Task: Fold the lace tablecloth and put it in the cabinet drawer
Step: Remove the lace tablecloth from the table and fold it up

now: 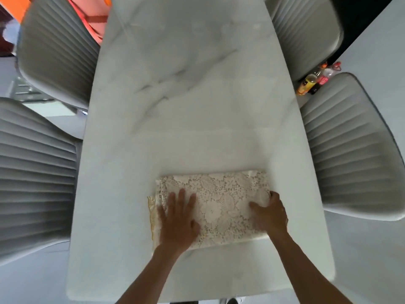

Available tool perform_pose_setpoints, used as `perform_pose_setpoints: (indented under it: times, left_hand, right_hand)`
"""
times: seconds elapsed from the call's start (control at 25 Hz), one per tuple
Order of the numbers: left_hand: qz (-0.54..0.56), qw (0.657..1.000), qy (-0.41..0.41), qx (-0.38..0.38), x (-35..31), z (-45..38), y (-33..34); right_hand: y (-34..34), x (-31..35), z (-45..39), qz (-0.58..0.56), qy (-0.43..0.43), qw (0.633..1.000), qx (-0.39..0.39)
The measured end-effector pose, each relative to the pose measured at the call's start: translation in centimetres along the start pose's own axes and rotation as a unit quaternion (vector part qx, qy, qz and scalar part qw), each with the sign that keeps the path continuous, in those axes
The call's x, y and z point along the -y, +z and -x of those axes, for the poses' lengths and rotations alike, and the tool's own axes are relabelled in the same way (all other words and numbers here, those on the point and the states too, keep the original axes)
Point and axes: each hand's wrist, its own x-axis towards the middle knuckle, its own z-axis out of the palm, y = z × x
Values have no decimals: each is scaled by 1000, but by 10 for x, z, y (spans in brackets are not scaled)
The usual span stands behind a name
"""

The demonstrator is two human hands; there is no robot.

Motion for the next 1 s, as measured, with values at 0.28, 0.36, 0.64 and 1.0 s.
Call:
perform_pose_setpoints:
  times: [0.28,0.36,0.64,1.0]
  left_hand:
    - [231,918,-300,-121,0,30,-12]
    - [242,912,-299,-140,0,30,-13]
    - [434,822,-249,-272,5,83,0]
    - [2,983,-185,22,-2,79,23]
  right_hand:
    - [-11,3,-4,-16,-127,991,-30]
    - [-9,8,0,16,-166,985,-34]
    - [-9,11,5,76,-171,982,-17]
    - [8,5,8,121,-139,983,-25]
